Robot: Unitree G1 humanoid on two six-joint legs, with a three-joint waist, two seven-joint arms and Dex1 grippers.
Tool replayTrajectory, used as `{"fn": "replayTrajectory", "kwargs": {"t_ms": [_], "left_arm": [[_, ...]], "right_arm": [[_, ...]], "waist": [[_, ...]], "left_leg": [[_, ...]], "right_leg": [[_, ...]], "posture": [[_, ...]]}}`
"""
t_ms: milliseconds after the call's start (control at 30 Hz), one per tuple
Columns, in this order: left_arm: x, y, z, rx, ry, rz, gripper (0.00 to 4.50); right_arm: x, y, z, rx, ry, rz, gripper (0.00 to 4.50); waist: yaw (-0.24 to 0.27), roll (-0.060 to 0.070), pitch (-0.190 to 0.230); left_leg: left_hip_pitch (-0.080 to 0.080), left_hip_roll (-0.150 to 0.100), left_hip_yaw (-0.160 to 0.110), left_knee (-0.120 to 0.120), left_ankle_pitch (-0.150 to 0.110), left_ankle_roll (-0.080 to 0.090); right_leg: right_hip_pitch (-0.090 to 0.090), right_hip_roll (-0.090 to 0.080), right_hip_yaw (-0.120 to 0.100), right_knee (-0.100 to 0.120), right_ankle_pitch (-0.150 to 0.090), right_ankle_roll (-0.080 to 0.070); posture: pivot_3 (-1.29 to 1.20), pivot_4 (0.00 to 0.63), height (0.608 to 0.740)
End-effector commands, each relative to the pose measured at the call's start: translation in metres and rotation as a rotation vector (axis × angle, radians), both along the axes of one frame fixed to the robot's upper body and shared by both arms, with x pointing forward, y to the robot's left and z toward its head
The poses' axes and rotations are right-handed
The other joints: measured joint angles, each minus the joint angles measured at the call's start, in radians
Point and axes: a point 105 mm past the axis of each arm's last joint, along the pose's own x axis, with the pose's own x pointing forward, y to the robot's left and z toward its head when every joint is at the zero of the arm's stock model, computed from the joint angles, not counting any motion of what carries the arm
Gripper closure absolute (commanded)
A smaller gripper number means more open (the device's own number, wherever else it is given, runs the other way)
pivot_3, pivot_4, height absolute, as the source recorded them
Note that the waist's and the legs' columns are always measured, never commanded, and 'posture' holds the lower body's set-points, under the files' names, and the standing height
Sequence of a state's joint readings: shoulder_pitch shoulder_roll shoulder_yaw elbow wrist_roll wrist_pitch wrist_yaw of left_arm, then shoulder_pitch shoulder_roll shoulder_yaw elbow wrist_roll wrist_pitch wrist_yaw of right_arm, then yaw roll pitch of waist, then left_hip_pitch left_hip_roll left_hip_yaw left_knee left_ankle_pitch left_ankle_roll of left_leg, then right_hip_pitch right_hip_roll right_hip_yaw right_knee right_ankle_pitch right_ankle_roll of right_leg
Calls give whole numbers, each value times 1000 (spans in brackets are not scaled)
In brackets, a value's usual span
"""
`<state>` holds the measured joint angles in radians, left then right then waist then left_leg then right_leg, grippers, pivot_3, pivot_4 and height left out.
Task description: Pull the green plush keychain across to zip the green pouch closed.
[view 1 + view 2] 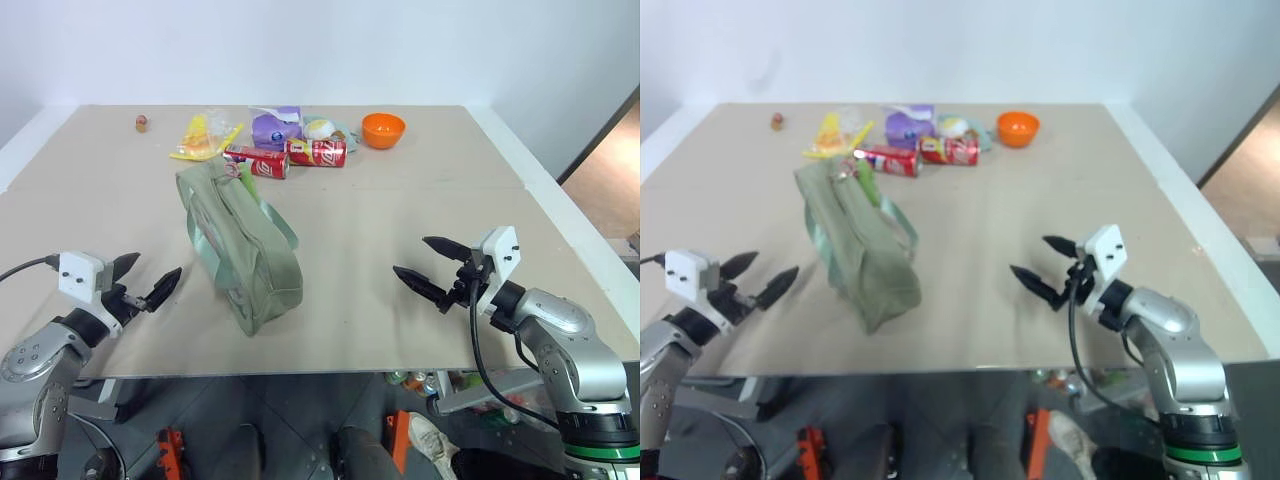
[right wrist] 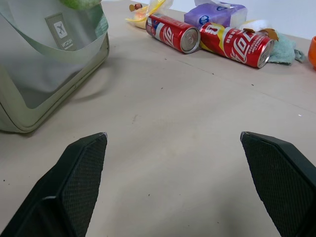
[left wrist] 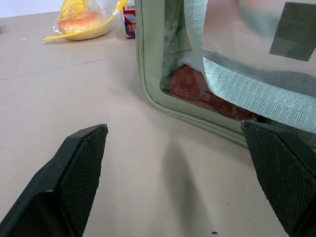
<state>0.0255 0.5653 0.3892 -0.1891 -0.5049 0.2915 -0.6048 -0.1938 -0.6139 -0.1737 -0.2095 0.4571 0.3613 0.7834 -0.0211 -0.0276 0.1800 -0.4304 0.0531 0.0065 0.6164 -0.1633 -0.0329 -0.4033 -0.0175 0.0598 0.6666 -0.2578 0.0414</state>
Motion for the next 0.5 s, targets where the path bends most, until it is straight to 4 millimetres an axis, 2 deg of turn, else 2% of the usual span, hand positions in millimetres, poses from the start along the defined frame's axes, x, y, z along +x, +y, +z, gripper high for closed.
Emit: {"fn": "replayTrajectory", "kwargs": {"t_ms": [33, 500], "left_arm": [[2, -2, 16, 22, -52, -22, 15], [0, -12, 27, -31, -73, -123, 15]], "right_arm": [[-1, 1, 12, -9, -50, 13, 17], [-1, -2, 10, -12, -60, 4, 17]], "waist": [[0, 0, 0], [0, 0, 0]], "left_leg": [[0, 0, 0, 0, 0, 0], [0, 0, 1, 0, 0, 0]], "right_leg": [[0, 0, 0, 0, 0, 0], [0, 0, 1, 0, 1, 1]], "posture": [[0, 150, 740], [0, 150, 740]]}}
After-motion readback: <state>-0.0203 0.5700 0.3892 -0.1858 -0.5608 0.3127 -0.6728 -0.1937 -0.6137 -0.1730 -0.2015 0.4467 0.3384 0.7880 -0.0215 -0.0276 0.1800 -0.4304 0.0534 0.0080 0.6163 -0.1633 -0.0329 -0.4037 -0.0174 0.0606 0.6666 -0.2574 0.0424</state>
